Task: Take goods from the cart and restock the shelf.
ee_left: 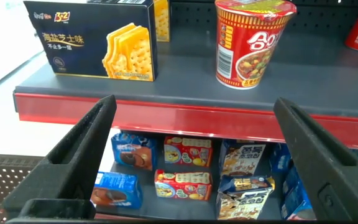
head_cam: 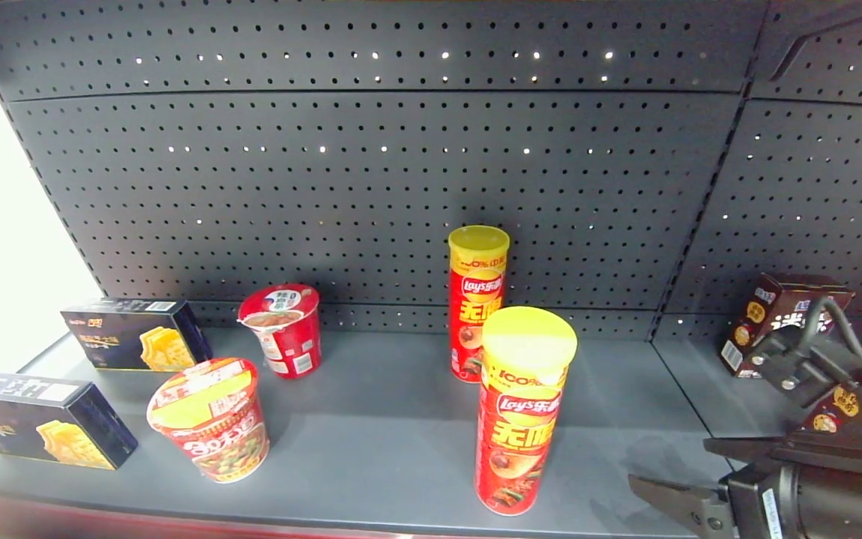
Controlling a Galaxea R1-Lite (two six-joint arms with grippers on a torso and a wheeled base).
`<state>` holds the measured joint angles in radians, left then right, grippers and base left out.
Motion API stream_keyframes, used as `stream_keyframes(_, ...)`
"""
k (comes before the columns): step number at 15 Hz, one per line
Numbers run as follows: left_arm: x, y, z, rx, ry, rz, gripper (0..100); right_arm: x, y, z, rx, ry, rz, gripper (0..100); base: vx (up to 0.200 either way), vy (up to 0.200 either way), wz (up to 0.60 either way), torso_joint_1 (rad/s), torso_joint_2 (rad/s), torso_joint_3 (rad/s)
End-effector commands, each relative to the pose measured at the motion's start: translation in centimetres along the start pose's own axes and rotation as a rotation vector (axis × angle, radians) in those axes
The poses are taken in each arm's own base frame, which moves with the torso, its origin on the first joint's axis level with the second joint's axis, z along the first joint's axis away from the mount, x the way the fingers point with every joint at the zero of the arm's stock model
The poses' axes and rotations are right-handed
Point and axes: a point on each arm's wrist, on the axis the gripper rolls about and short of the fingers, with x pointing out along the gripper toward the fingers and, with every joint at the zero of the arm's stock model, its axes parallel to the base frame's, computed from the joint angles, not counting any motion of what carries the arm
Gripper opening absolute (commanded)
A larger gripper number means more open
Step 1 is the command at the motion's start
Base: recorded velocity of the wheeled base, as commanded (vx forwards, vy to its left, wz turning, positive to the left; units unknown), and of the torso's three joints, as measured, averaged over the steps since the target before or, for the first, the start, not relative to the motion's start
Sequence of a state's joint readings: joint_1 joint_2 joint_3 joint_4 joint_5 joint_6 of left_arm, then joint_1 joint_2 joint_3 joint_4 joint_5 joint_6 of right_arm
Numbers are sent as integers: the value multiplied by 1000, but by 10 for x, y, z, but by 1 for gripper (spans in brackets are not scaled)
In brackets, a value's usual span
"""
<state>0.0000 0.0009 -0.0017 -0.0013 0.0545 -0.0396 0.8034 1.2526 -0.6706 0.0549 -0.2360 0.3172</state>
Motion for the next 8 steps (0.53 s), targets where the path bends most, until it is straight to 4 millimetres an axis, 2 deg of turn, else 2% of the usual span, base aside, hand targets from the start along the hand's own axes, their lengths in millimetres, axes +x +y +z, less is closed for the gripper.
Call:
stream_keyframes(1,0,0,0,0,2,-1,100,27,7,-1,-12,52,-16,100,0,0,0,0,0,0)
stream_keyframes(8,0,0,0,0,2,1,100,58,12,5,41,31,-27,100,0,0,0,0,0,0)
